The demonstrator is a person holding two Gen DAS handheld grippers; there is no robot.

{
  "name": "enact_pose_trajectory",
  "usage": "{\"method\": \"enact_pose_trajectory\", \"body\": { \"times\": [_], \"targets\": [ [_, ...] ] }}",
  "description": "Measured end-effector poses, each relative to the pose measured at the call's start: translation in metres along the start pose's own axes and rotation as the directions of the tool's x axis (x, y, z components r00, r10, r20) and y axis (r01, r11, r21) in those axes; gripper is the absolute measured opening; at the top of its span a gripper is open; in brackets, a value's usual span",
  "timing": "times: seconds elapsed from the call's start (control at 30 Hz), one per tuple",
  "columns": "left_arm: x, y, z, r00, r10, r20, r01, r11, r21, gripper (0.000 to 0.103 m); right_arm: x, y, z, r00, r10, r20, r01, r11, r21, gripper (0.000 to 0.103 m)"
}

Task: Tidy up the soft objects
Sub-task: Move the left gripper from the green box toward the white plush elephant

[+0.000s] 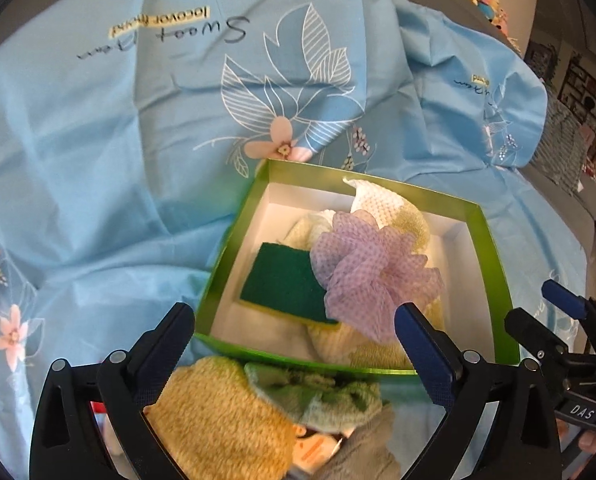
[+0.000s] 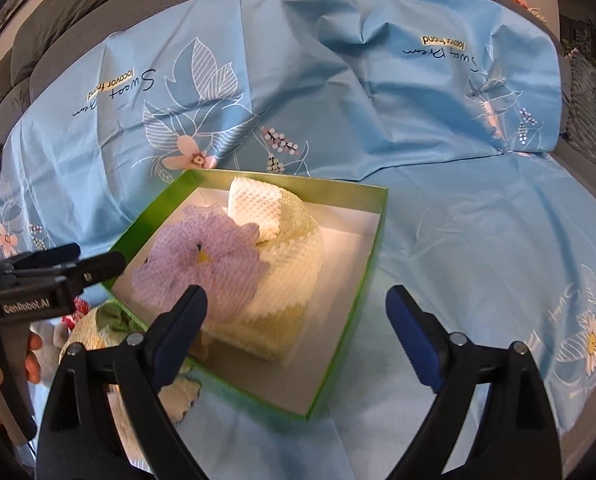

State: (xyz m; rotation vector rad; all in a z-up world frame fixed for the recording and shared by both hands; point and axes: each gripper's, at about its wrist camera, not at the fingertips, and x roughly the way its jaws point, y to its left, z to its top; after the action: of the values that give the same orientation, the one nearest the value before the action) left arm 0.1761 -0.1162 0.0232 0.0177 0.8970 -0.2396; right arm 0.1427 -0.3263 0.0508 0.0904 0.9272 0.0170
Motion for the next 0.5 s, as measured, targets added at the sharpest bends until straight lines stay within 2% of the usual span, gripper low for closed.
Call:
{"method": "enact_pose_trajectory", "body": {
  "times": [0.17,0.5],
  "targets": [
    [-0.021,-0.002,-0.011,1.000,0.018,0.025,-0.018,1.000,0.017,0.101,-0.019,0.012,-0.010,0.999,-0.039,0.025,0.039,0.999,-0.033,0.102],
    [-0.064,-0.003,-0.031,0.996,0.031,0.083,-0.031,0.999,0.009,0.103,-0.066,0.036,-0.025,0.994,-0.059,0.091,0.068,0.993,-0.100,0.102]
  ]
}}
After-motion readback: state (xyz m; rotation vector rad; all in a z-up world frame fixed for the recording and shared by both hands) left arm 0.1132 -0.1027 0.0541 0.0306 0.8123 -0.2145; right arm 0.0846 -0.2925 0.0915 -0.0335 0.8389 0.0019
